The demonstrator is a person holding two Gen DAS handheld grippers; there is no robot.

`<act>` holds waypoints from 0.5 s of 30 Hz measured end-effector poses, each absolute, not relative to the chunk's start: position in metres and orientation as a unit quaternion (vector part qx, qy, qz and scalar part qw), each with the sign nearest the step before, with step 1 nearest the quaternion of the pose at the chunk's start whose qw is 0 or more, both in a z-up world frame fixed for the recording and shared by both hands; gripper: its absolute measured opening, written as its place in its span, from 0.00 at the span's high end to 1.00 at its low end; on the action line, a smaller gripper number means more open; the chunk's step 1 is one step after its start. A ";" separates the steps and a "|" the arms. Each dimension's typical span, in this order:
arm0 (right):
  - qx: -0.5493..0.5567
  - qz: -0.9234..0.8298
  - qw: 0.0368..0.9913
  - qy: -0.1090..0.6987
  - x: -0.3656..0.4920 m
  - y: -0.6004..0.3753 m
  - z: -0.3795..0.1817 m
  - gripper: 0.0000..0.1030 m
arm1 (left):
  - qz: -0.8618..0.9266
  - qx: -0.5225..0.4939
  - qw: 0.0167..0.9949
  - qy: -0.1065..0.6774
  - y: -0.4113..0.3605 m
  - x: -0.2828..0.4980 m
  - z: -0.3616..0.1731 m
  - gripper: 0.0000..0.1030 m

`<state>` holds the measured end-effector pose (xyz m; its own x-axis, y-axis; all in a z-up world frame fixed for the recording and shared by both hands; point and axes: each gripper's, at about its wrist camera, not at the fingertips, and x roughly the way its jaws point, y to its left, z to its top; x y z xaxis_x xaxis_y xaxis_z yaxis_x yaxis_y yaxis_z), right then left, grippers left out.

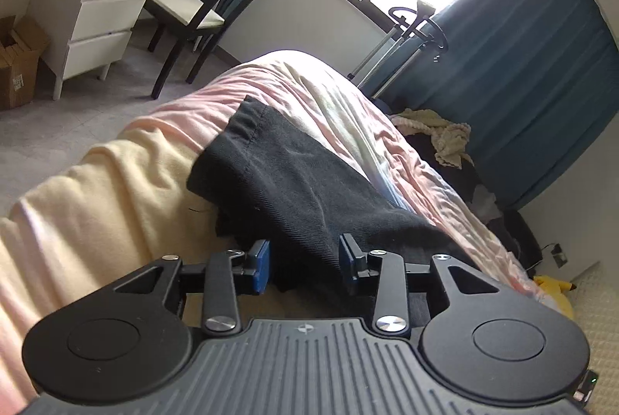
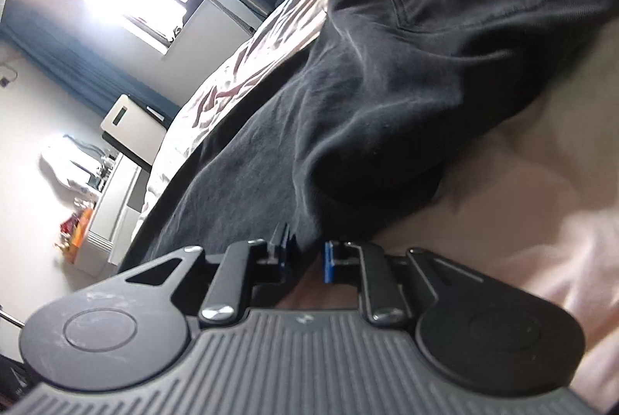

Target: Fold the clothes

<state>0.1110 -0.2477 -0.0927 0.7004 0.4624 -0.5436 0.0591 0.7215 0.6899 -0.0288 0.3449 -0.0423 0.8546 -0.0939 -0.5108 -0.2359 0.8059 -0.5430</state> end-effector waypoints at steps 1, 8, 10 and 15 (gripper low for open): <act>0.332 0.117 0.862 0.365 0.107 -0.243 -0.086 0.81 | 0.053 -0.286 0.918 0.268 0.344 -0.030 -0.036 0.36; 0.215 0.094 0.917 0.324 0.071 -0.241 -0.052 0.81 | 0.074 -0.239 0.933 0.260 0.354 0.008 0.004 0.19; 0.183 0.088 0.933 0.298 0.061 -0.243 -0.041 0.79 | 0.088 -0.212 0.932 0.280 0.352 0.038 0.007 0.19; 0.114 0.087 0.951 0.273 0.070 -0.231 -0.034 0.68 | 0.123 -0.190 0.919 0.322 0.351 0.103 0.004 0.19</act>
<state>0.0702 -0.2311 -0.0341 0.8354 0.2274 -0.5004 -0.1025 0.9589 0.2647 0.1035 0.3510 0.0039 0.7627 0.1043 -0.6382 -0.3490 0.8973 -0.2704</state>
